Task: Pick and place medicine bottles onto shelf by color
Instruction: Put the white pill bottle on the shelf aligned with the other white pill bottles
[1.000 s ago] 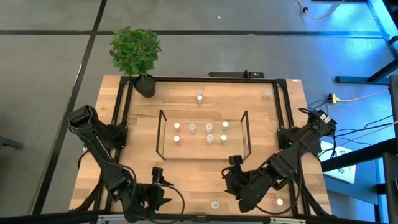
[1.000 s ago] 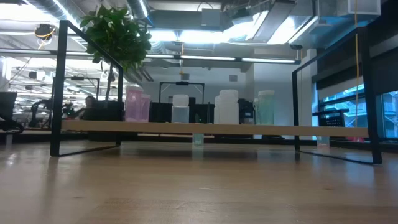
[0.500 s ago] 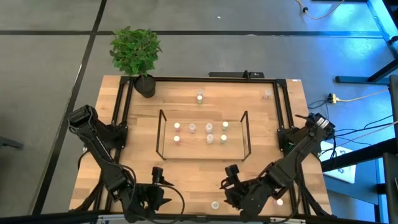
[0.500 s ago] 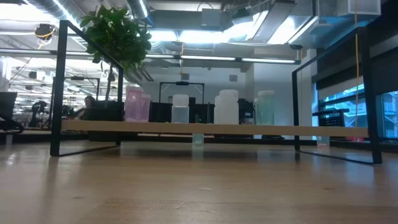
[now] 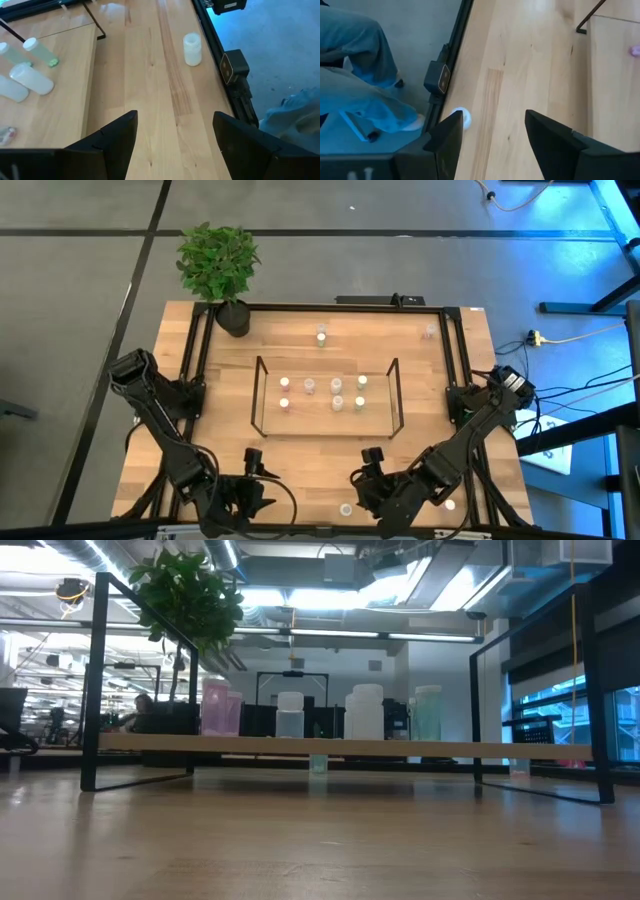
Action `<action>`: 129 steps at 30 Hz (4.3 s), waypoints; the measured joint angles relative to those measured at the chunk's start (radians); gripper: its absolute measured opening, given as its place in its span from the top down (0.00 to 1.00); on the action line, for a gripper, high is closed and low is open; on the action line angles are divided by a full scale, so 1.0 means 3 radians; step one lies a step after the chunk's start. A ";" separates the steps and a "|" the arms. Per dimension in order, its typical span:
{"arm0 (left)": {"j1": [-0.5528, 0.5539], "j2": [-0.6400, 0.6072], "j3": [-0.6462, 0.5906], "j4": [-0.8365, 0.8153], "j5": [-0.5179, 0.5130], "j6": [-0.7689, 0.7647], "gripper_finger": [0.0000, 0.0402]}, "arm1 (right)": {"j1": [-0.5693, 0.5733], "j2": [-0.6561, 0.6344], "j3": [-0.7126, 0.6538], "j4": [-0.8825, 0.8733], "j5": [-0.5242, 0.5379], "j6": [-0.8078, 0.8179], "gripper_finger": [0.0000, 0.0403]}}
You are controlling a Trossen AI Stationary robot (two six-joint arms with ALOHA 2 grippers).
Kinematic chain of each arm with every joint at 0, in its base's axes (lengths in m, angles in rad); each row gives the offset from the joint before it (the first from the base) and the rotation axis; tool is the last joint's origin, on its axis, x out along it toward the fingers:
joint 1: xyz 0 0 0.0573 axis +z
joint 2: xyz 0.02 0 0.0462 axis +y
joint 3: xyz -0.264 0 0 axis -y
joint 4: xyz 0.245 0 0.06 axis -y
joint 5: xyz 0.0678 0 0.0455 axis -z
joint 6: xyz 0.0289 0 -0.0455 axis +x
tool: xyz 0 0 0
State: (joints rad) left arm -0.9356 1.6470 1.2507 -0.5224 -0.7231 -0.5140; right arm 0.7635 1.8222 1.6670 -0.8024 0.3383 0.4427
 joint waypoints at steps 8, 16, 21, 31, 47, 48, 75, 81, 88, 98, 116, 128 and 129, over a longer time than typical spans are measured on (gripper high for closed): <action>0.0001 0.0000 0.0000 -0.0001 0.0000 0.0000 0.37 | -0.0001 0.0042 -0.0002 0.0000 -0.0176 0.0091 0.46; 0.0000 0.0000 0.0000 0.0000 0.0000 0.0001 0.37 | -0.0002 0.0066 -0.0010 0.0019 -0.0087 -0.0006 0.46; 0.0000 0.0000 0.0000 0.0001 0.0000 0.0001 0.37 | -0.0034 0.0080 -0.0012 0.0023 -0.0077 0.0088 0.38; 0.0000 0.0000 0.0000 0.0000 0.0000 0.0001 0.37 | -0.0050 0.0080 -0.0012 0.0099 0.0129 0.0001 0.17; 0.0000 0.0000 0.0000 0.0001 0.0000 0.0001 0.37 | -0.0058 0.0389 -0.0012 0.0122 -0.0027 0.0239 0.17; 0.0001 0.0000 0.0000 0.0001 0.0001 0.0001 0.37 | -0.0058 0.0417 -0.0012 0.0122 -0.0027 0.0238 0.17; 0.0001 0.0000 0.0000 0.0001 0.0014 0.0001 0.37 | -0.0051 0.0919 -0.0013 0.0409 -0.0362 -0.0093 0.17; 0.0001 0.0000 0.0000 0.0001 0.0015 0.0001 0.37 | -0.0047 0.0934 -0.0013 0.0543 -0.0435 -0.0094 0.17; 0.0001 0.0000 0.0000 0.0001 0.0014 0.0002 0.37 | -0.0046 0.0962 -0.0013 0.0523 -0.0440 -0.0094 0.17; 0.0000 0.0000 0.0000 0.0001 0.0014 0.0001 0.37 | -0.0023 0.1025 -0.0013 0.0611 -0.0437 -0.0093 0.17; 0.0001 0.0000 0.0001 0.0001 0.0014 0.0001 0.37 | -0.0018 0.1146 -0.0013 0.0674 -0.0437 -0.0102 0.17; 0.0001 0.0000 0.0001 0.0001 0.0014 0.0001 0.37 | -0.0018 0.1146 -0.0013 0.0658 -0.0407 -0.0094 0.17; 0.0000 0.0000 0.0001 0.0001 0.0014 0.0001 0.37 | -0.0018 0.1146 -0.0013 0.0657 -0.0407 -0.0093 0.17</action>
State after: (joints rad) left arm -0.9356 1.6470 1.2510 -0.5221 -0.7189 -0.5137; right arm 0.7582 2.1658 1.6630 -0.6052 0.2161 0.4149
